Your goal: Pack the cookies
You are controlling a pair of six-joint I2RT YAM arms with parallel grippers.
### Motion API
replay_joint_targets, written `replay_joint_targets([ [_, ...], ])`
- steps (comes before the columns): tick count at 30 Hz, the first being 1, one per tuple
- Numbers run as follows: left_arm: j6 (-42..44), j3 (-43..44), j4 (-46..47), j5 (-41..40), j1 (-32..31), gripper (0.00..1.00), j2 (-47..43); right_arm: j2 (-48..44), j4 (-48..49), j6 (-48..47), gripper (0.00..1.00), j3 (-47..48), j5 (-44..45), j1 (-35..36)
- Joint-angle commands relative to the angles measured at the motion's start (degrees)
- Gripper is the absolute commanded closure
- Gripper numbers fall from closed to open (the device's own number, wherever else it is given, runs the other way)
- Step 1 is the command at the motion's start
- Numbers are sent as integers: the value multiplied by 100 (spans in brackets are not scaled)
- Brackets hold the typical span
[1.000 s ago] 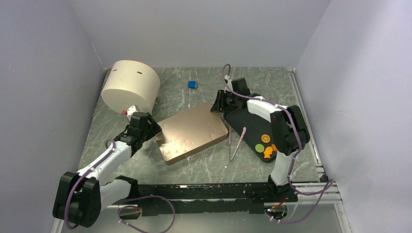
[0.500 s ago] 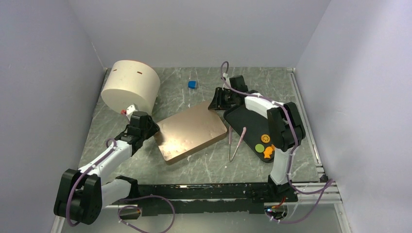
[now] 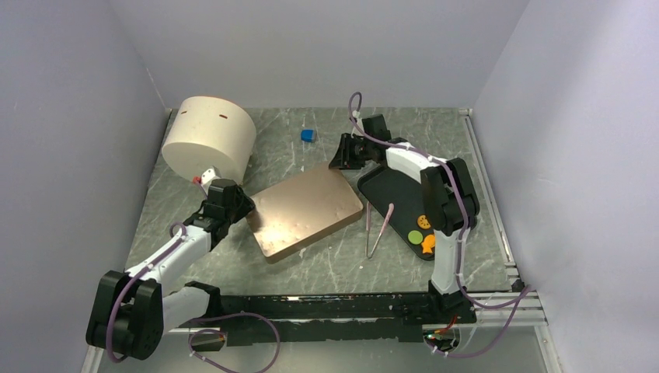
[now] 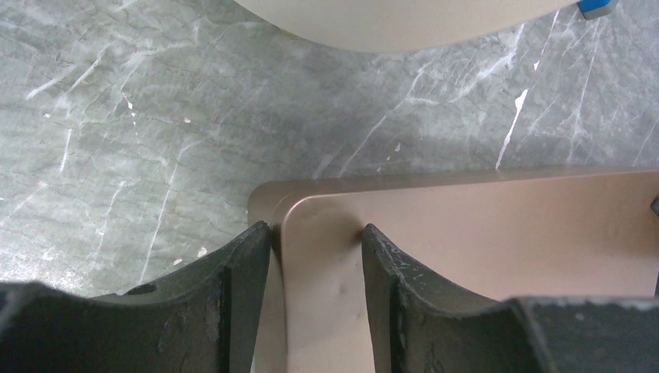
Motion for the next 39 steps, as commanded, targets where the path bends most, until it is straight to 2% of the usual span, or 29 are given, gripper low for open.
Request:
replay_joint_targets([
  [1,174,-172,-489,1,33,48,216,685,-509,-290,65,171,1213,91],
  [8,197,-134,-477,6,35,48,215,1208,-1468,-531,67,100,2557,330],
  [11,187,-133,-457,44,33,48,238,1474,-1963,-665,68,295,3427,541],
  [17,179,-111,-499,60,33,46,190,1958,-2737,-836,67,784,4308,929],
  [20,186,-86,-554,36,33,43,109,1861,-2742,-840,67,652,4227,1030],
  [23,205,-63,-577,16,33,40,52,1327,-2333,-864,68,281,3794,1006],
  [29,291,80,-503,87,33,40,109,417,-2227,-877,68,257,3187,983],
  [39,1021,818,-1064,-36,27,27,-346,-1244,-2313,-1202,65,438,3226,918],
])
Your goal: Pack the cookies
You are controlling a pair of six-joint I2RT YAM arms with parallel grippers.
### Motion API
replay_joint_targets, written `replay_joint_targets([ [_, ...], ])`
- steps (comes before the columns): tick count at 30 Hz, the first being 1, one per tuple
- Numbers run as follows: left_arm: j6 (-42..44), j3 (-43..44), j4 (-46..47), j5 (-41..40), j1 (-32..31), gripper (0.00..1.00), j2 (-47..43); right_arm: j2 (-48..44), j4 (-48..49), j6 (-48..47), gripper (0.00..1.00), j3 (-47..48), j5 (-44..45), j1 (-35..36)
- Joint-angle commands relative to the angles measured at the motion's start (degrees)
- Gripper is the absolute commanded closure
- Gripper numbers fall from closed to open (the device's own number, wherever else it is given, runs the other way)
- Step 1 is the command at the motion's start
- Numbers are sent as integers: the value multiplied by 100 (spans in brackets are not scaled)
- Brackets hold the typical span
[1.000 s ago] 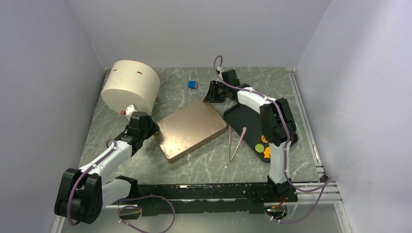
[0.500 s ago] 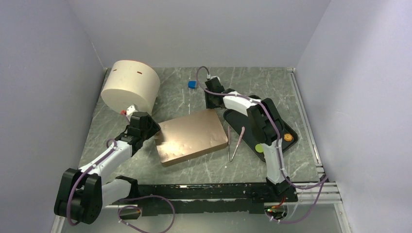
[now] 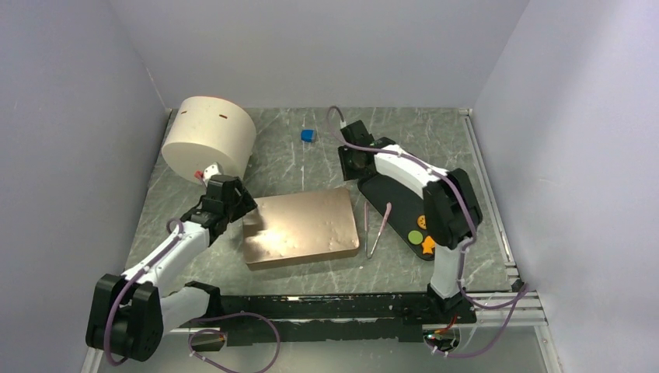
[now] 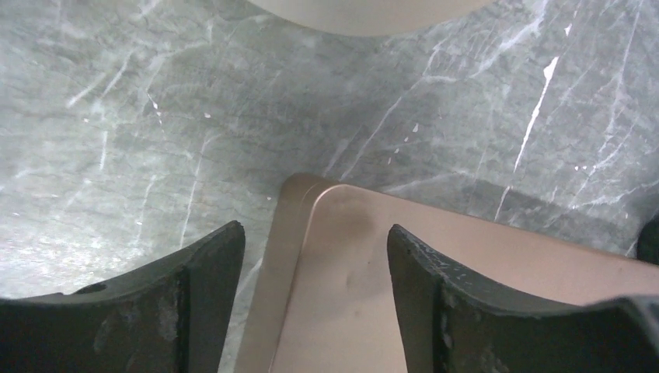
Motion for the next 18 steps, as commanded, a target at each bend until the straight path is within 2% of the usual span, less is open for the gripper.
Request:
replay_joint_targets([
  [1,613,560,-500,-93,9,26,-386,-963,-292,-329,65,148,-62,-6],
  [6,894,680,-844,-26,9,23,-558,-1246,-424,-385,66,-150,-254,59],
  [11,826,499,-849,55,9,24,-602,-1306,-505,-394,68,-266,-343,106],
  [18,322,118,-650,-205,9,44,-392,-1204,-493,-386,70,-439,-636,224],
])
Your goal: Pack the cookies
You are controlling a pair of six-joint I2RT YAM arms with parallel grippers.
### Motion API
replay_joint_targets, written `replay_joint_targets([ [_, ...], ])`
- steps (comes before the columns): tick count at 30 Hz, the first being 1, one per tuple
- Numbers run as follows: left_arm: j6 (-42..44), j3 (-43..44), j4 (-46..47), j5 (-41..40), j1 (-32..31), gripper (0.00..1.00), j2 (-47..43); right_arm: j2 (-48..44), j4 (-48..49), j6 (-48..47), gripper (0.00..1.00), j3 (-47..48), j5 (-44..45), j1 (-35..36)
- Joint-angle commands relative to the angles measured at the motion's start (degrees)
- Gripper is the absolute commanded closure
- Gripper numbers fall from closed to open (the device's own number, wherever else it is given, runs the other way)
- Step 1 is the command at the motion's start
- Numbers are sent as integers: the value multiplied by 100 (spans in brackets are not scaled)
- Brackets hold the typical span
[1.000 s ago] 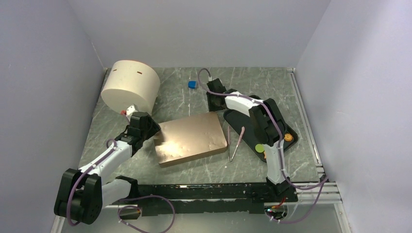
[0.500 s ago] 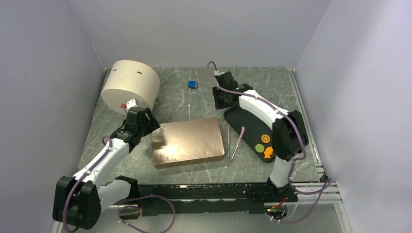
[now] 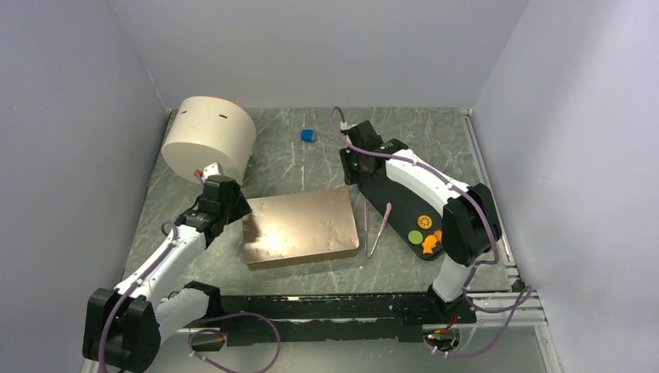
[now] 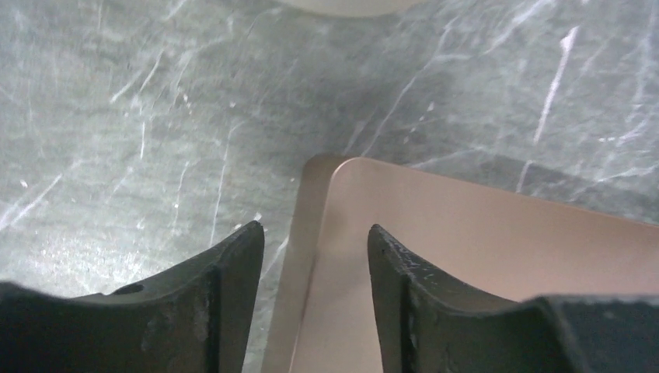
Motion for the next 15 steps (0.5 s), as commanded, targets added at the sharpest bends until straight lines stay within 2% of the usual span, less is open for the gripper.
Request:
replay_joint_targets([
  [1,-357,-233,134,-236,9,46,152,66,16,-57,70,-122,-257,91],
  [6,-419,-365,341,-188,1,57,548,262,116,-11,71,-344,-297,149],
  [15,-656,-609,463,-141,-62,63,1160,591,186,24,73,-535,-54,182],
])
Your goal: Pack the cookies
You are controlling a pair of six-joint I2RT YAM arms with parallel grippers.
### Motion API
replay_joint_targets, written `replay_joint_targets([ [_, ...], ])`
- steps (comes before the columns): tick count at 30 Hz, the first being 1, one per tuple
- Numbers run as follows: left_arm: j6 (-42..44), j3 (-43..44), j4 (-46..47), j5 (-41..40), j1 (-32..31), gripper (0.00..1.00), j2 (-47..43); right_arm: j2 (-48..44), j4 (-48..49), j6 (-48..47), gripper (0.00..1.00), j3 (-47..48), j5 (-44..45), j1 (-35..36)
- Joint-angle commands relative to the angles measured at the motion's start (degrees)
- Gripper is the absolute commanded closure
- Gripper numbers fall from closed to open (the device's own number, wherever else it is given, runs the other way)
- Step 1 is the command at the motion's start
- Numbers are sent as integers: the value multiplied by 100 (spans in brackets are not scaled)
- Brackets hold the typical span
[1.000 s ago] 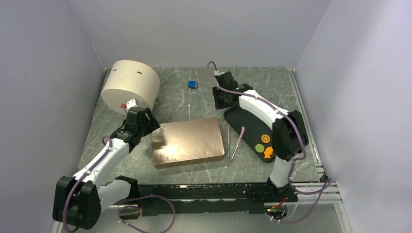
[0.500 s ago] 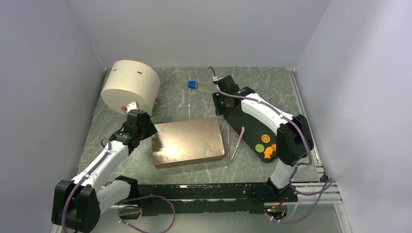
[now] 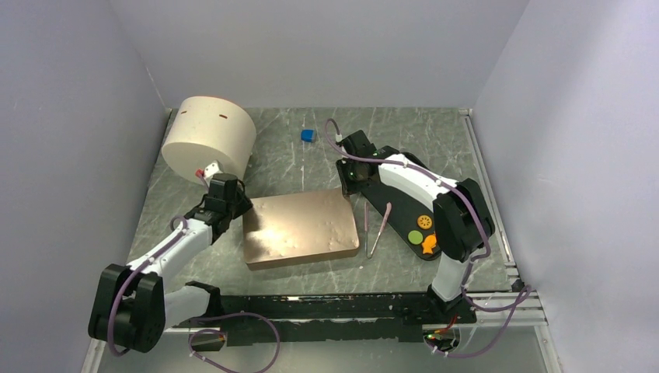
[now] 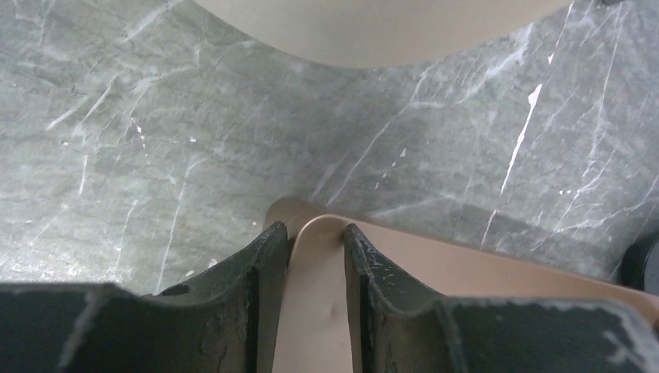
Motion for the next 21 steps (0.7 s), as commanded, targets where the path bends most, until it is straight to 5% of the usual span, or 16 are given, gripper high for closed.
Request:
replay_joint_targets([
  [1,-11,-276,-567,-34,-33,64,475,283,20,-30,73,-136,228,40],
  [5,65,43,-699,-82,-44,59,410,11,145,19,73,-80,358,27],
  [12,481,610,-1382,-654,-46,37,-725,-1118,534,283,62,-529,815,-288],
  [21,1721,1264,-1668,-1181,-38,15,-2245,-3520,1133,487,37,-1823,1385,-1365],
])
